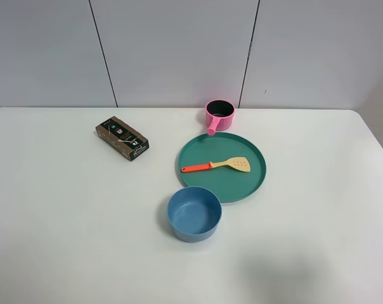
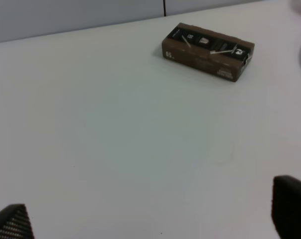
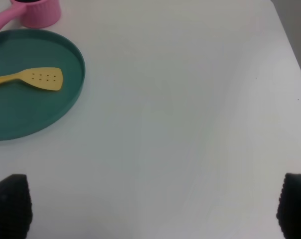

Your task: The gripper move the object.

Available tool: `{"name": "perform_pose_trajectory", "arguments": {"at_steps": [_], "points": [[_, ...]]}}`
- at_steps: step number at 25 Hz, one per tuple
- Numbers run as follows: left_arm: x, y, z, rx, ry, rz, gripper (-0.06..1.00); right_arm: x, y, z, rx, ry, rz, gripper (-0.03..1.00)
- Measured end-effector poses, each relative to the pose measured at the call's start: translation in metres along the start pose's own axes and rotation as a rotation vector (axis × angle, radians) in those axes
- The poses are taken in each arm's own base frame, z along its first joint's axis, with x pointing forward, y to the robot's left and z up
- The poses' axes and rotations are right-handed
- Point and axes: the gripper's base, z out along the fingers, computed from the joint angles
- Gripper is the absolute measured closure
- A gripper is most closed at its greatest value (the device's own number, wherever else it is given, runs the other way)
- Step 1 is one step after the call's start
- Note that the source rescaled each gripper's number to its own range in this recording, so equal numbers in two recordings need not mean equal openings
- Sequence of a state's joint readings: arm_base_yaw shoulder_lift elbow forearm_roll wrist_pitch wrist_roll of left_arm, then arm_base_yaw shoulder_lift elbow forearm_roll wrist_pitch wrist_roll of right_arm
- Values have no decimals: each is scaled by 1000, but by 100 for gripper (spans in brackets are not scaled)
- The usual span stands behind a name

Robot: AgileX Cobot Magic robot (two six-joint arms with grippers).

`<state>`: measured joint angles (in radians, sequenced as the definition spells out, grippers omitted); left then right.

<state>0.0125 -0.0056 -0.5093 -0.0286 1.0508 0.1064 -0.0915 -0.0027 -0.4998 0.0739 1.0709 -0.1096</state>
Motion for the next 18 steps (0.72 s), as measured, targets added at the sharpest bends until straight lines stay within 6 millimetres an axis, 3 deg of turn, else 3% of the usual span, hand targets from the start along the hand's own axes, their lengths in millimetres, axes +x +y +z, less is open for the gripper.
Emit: {"name": "perform_pose_trajectory", "arguments": {"at_steps": [18], "points": [[0, 0, 0, 0, -1, -1, -2, 0, 0, 0, 0, 0, 0, -3]]}}
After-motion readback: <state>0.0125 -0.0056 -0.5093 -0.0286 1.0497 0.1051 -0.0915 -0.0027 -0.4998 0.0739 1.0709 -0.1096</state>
